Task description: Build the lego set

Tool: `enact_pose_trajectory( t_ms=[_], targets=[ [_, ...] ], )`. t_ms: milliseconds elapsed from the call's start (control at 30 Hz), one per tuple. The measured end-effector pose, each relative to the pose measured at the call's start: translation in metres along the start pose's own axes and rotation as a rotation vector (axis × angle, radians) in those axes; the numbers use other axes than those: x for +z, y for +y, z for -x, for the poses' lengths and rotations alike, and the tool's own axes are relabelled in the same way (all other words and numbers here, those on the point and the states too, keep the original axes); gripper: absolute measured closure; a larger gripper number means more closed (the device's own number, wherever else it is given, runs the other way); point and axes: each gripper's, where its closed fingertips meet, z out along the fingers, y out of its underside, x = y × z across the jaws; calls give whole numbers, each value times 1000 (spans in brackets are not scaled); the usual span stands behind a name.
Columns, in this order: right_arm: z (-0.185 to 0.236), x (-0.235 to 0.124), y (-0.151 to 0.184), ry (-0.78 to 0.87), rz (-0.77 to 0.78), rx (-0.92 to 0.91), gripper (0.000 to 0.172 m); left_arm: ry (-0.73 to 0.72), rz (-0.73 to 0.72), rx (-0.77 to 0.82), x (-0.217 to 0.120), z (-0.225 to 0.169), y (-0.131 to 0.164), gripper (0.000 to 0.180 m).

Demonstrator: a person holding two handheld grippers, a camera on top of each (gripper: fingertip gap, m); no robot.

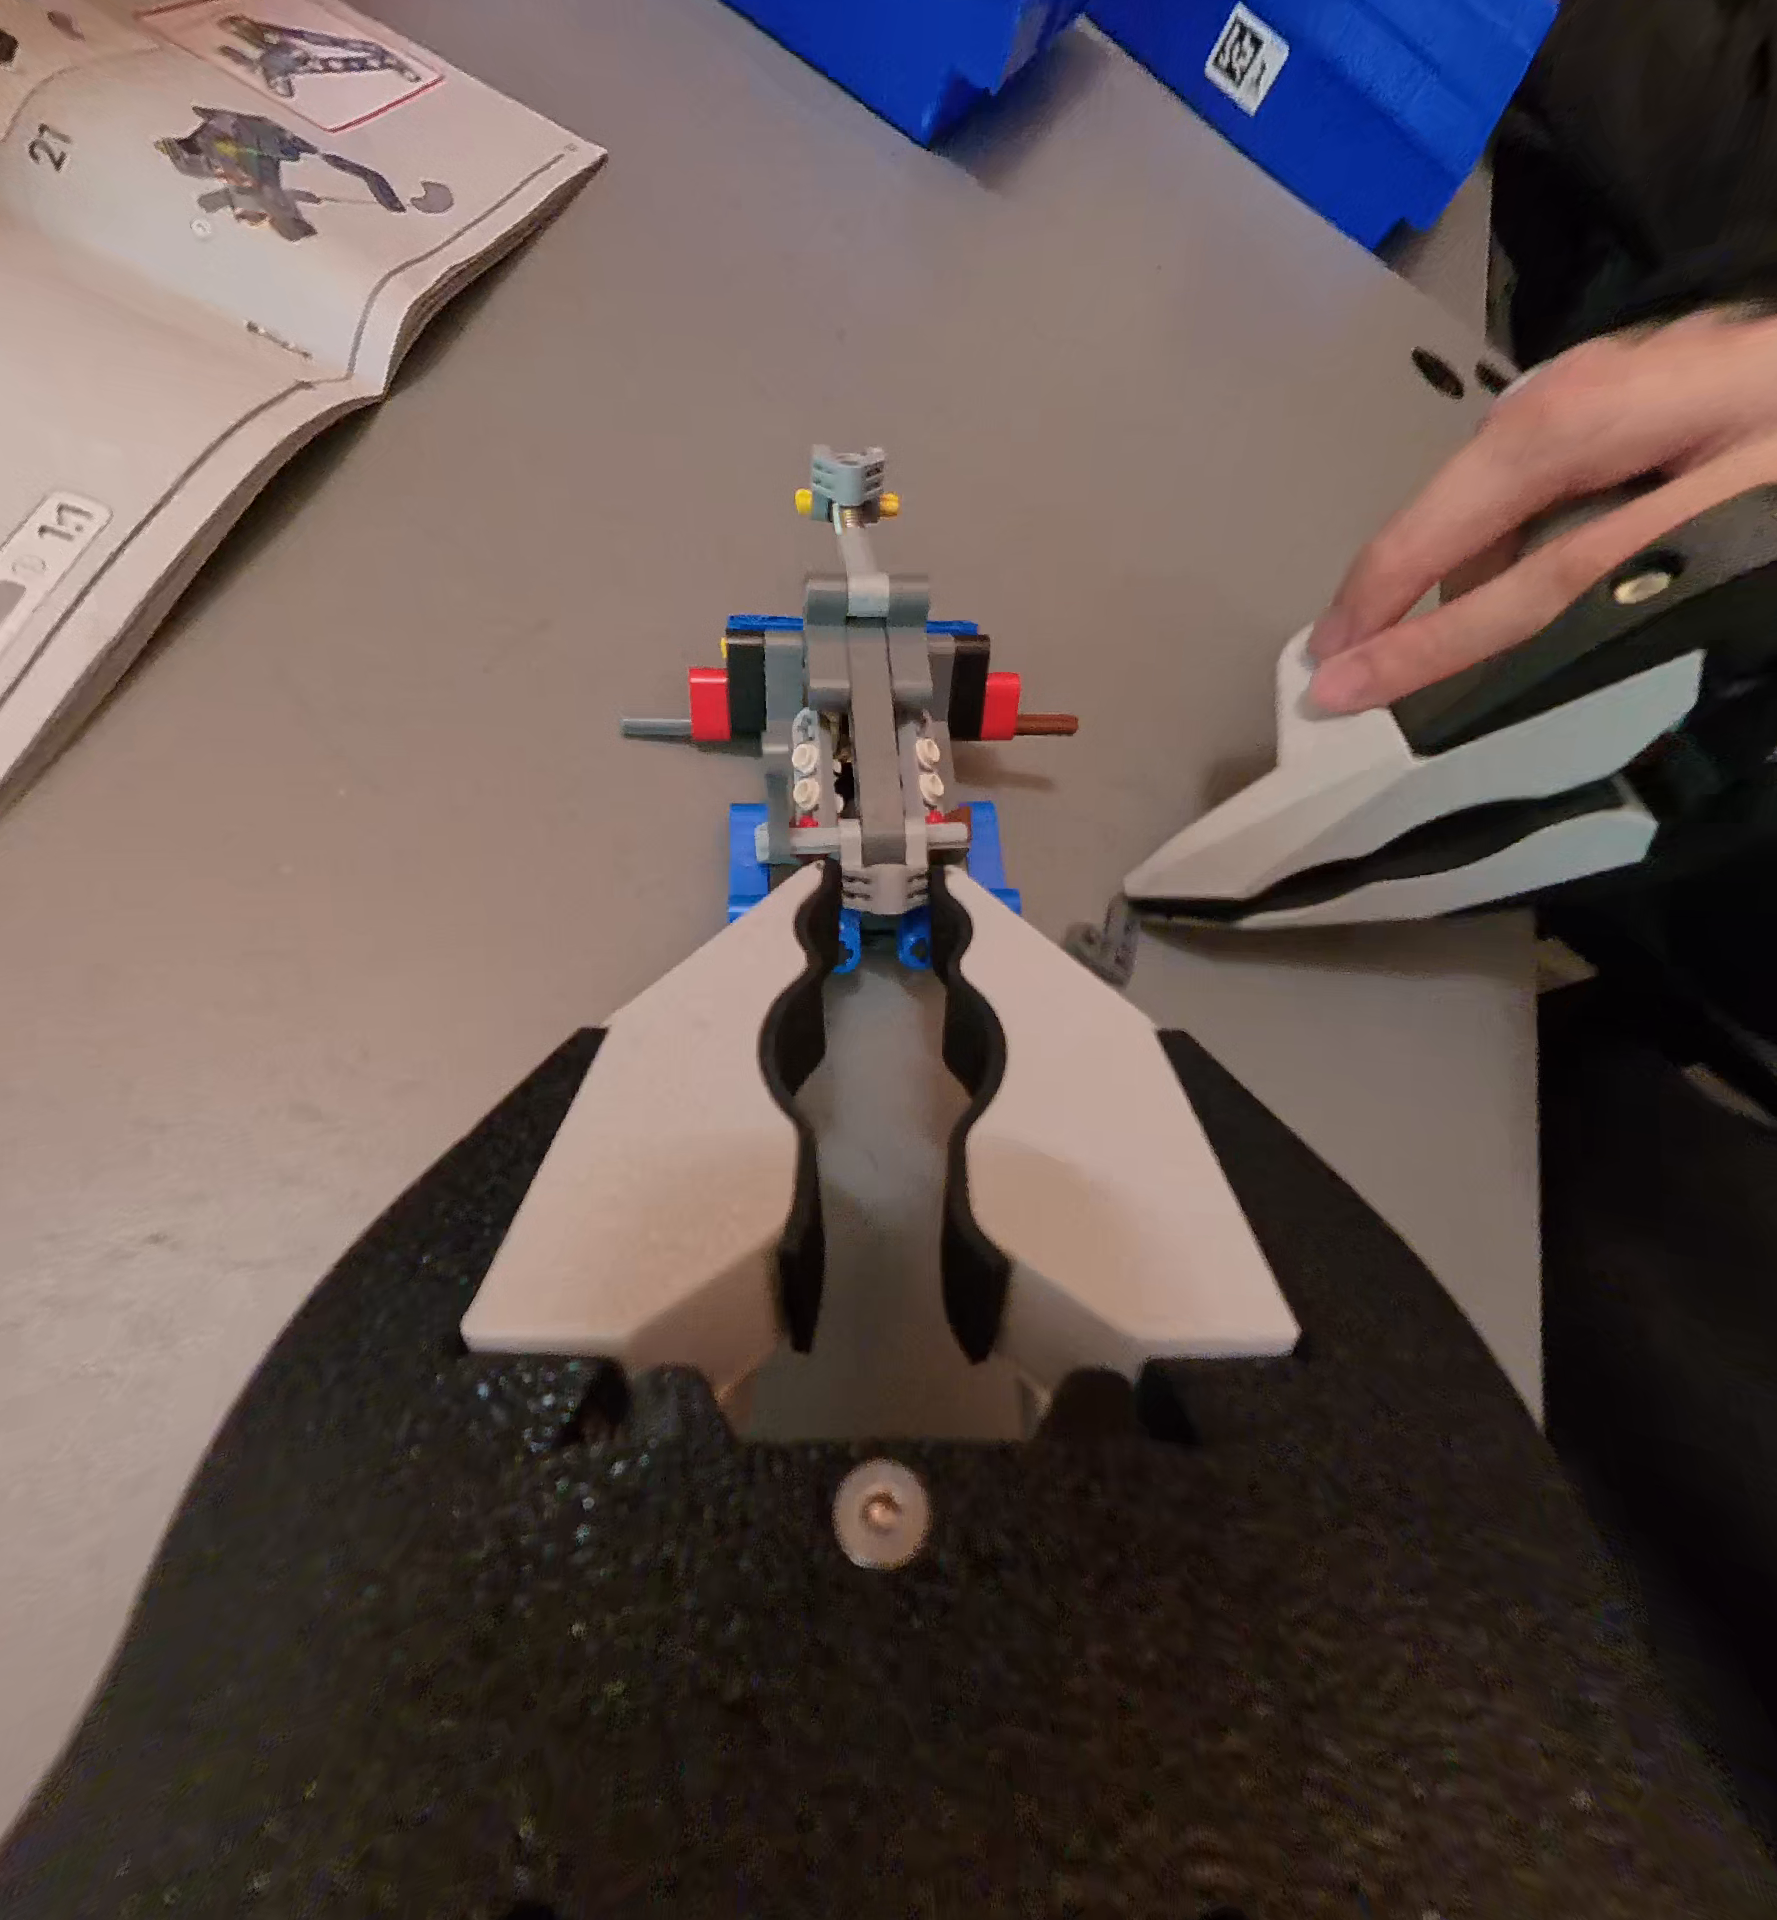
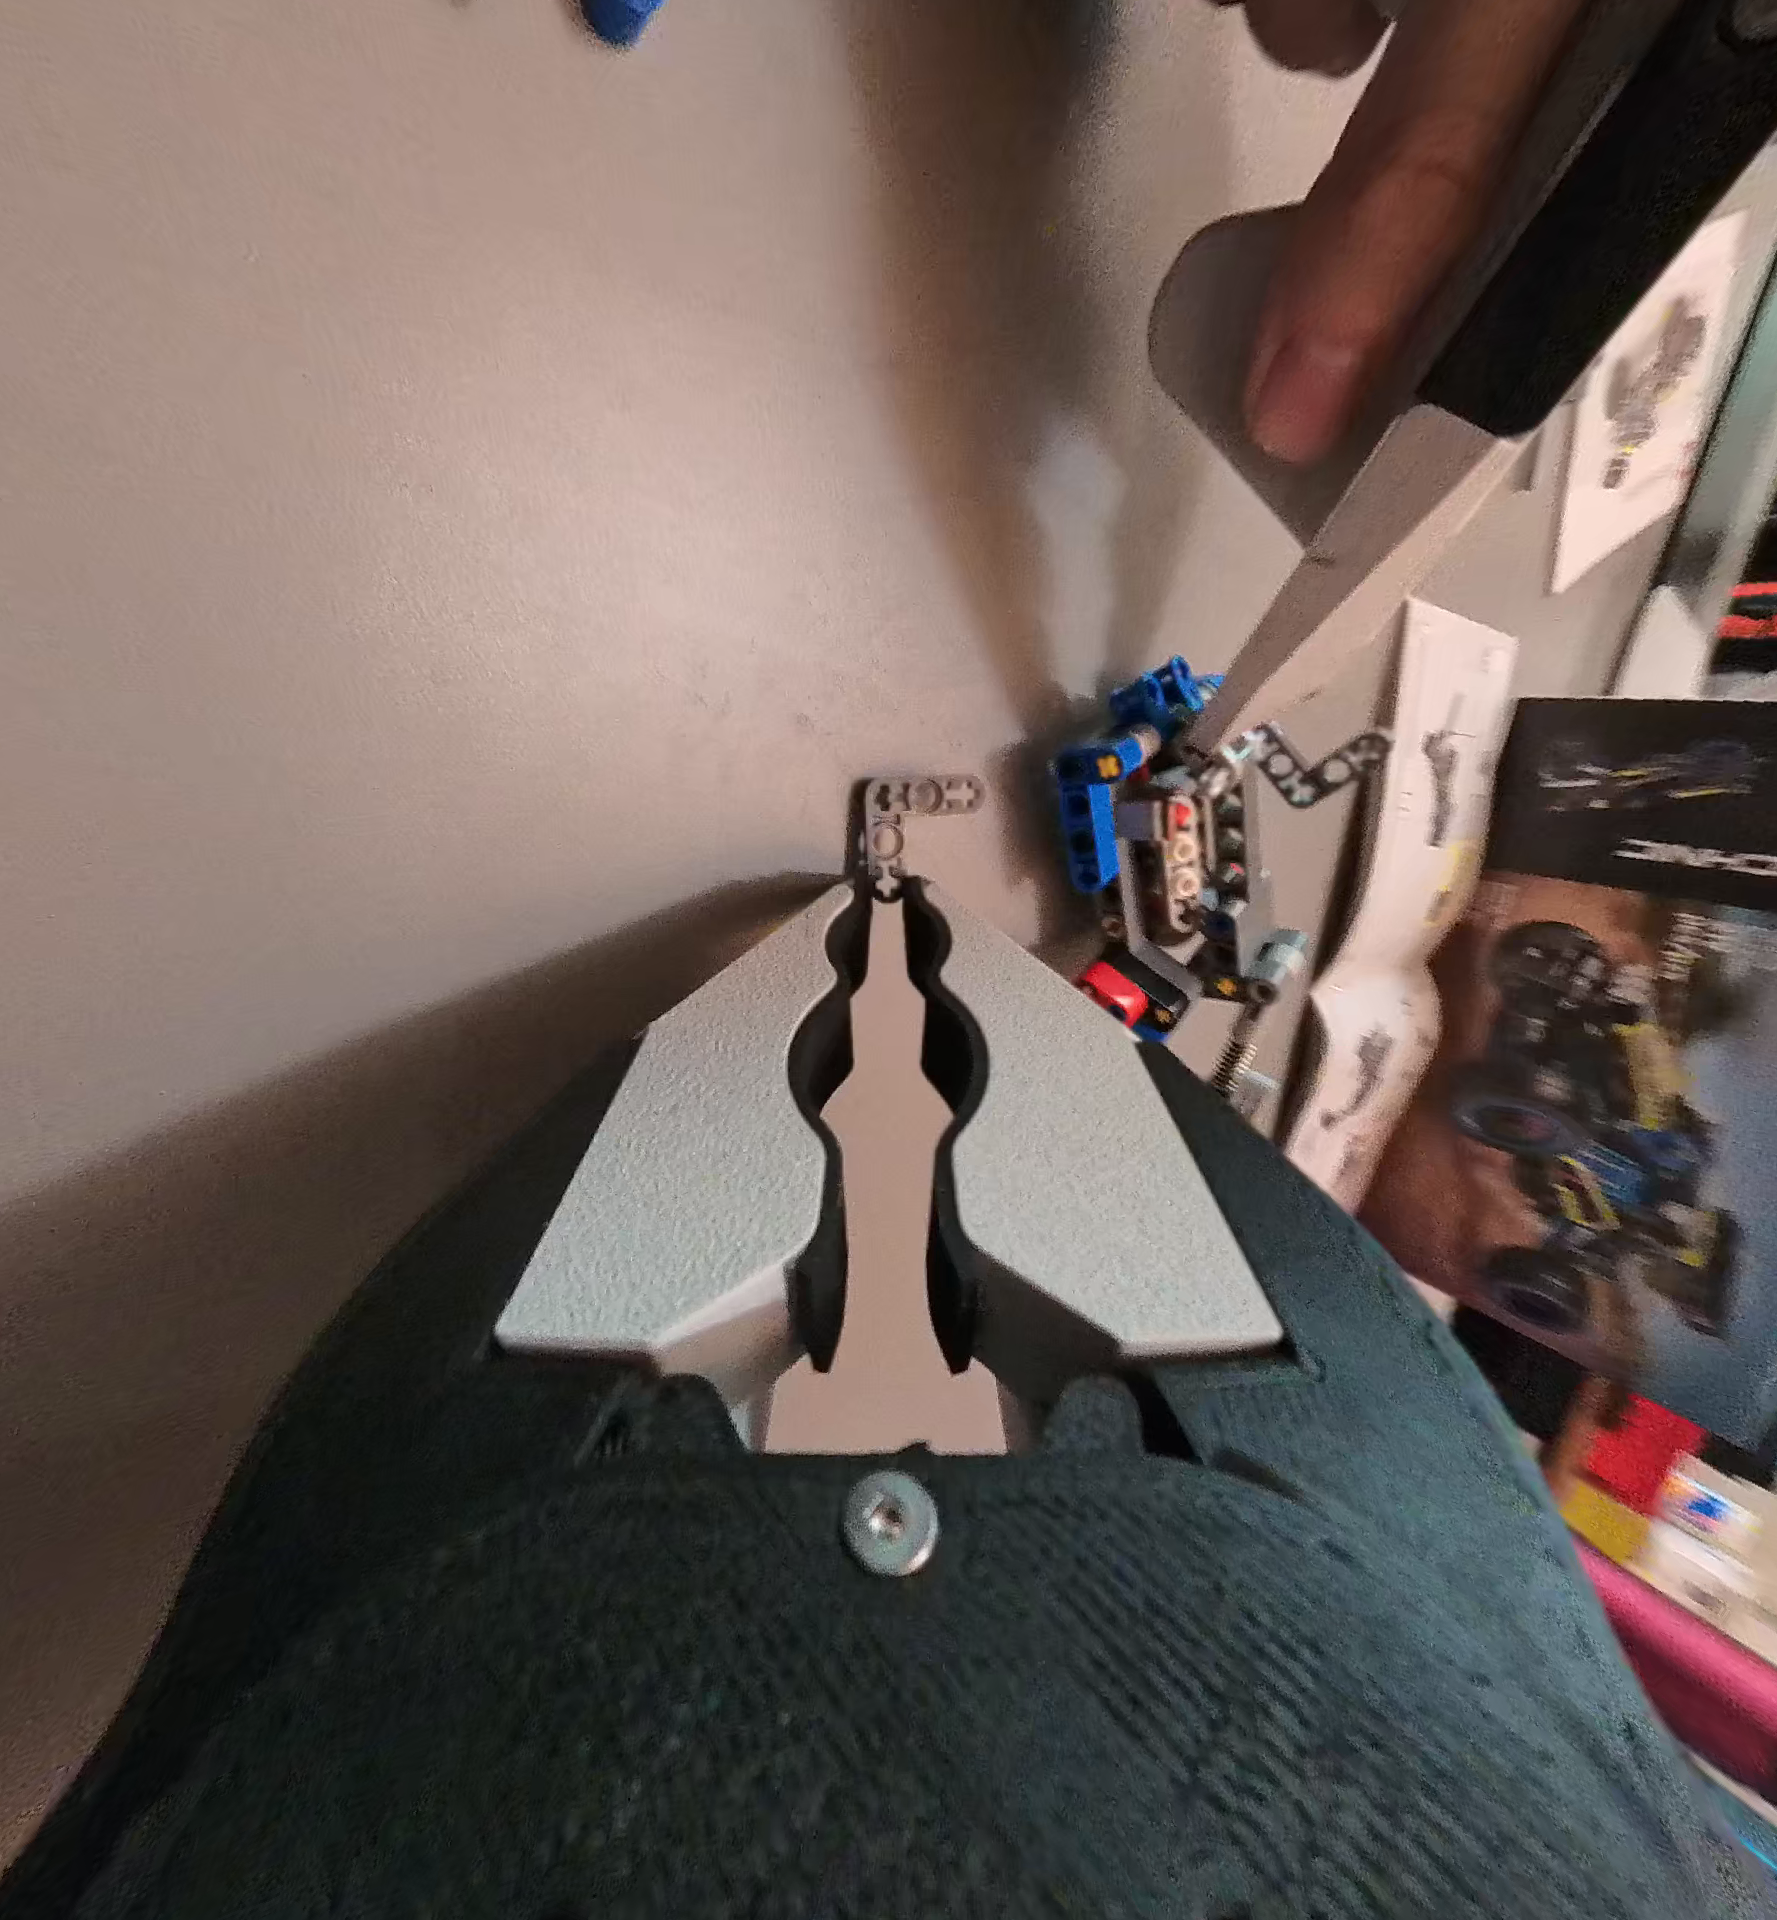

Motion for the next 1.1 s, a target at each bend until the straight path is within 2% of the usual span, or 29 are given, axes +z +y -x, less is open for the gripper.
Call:
enact_pose_trajectory(
  t_ms=[33,167,233,333,433,500,567,633,700,833,900,933,967,1100],
  targets=[
    [-3,-1,2,41,20,-30,168,-15,7,34,0,-1,0,164],
    [-13,-7,10,158,72,-146,168,-96,31,150,-1,1,-1,158],
    [-12,-7,14,157,92,-180,169,-94,35,174,-1,-1,-2,156],
    [-16,-11,15,187,75,-181,172,-107,6,187,-9,-4,-10,147],
    [-21,-18,13,214,36,-139,172,-150,-24,262,-28,-7,-21,145],
    [-13,-17,16,159,16,-83,172,-124,3,325,-38,-16,-20,145],
    [-7,-18,20,118,15,9,172,-37,48,359,-46,-29,-10,146],
    [-12,-23,1,106,-124,183,172,72,109,374,-52,-39,5,150],
    [-13,-21,-17,28,-232,382,163,110,154,367,-52,-36,16,156],
    [-15,1,-27,-50,-236,666,149,129,183,327,-43,-31,25,158],
    [-15,14,-20,-41,-174,741,154,129,207,339,-40,-32,30,159],
    [-15,15,-25,-62,-205,776,159,124,222,349,-39,-31,32,160],
    [-13,15,-30,-94,-234,790,158,121,233,357,-38,-31,34,161],
    [-5,13,-31,-124,-246,690,172,143,255,367,-36,-35,38,161]
  ],
)
